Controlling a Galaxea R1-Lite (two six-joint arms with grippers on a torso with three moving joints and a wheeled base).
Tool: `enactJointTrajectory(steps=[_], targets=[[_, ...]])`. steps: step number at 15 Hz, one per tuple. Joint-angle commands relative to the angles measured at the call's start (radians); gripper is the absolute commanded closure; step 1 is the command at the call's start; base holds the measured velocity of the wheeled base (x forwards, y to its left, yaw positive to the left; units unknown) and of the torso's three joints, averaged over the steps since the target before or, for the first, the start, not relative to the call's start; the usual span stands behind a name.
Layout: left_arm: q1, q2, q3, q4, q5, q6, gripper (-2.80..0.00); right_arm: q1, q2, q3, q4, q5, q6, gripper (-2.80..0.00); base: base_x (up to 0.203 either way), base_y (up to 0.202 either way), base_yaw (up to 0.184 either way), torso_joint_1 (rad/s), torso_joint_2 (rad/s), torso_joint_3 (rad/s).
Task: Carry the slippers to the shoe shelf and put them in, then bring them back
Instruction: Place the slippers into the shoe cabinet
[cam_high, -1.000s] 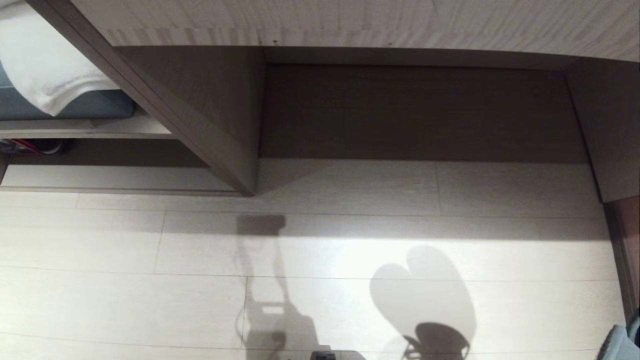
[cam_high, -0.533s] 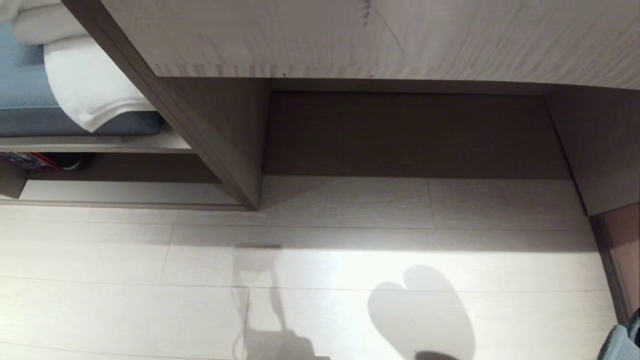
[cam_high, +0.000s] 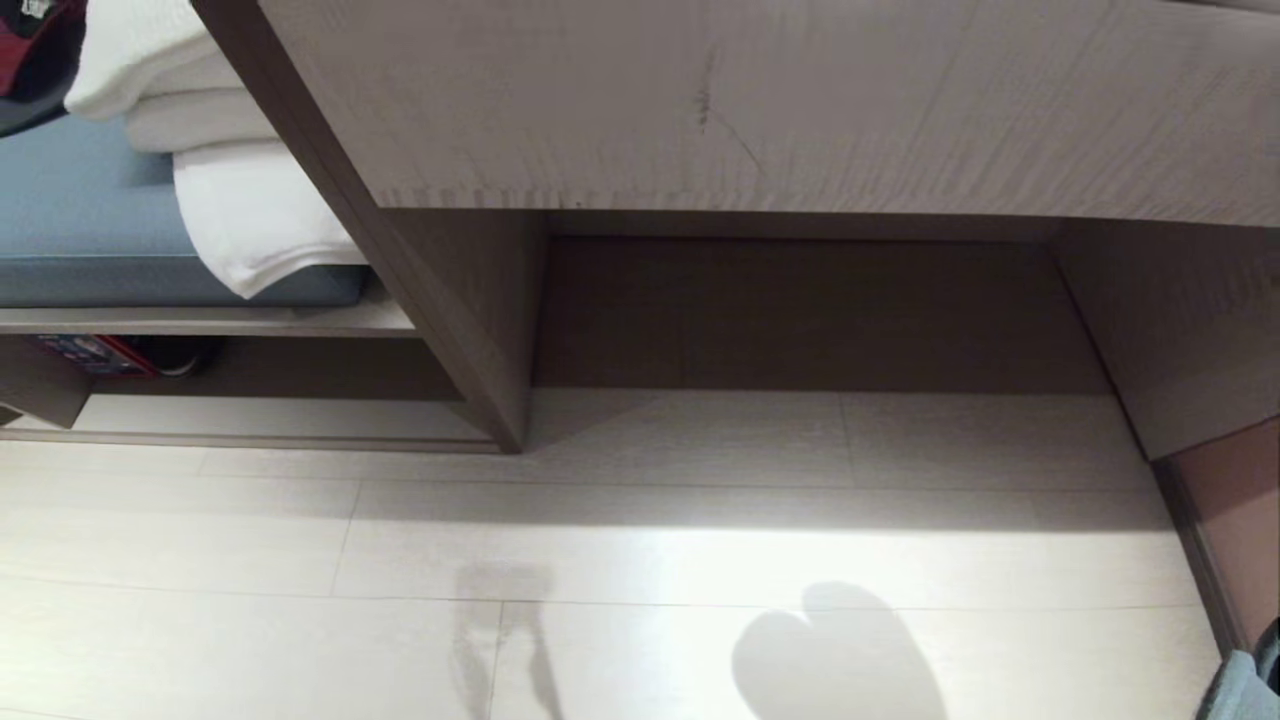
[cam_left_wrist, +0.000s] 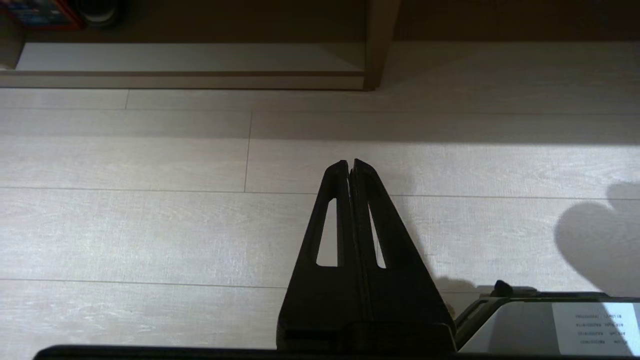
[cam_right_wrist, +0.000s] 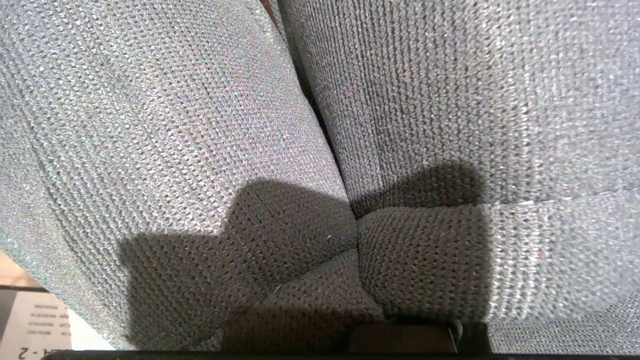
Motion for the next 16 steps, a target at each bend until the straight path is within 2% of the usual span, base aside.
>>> enactJointTrajectory(steps=[1, 16], targets=[[0.0, 0.002, 0.0, -0.001, 0.0, -0.002, 0.0, 0.0, 0.0, 0.0, 0.0, 0.0, 0.0, 0.0, 0.0, 0.0, 0.0, 0.007, 0.0, 0.207], [0.0, 0.002, 0.0, -0.001, 0.0, 0.0, 0.0, 0.0, 0.0, 0.0, 0.0, 0.0, 0.0, 0.0, 0.0, 0.0, 0.0, 0.003, 0.0, 0.201]])
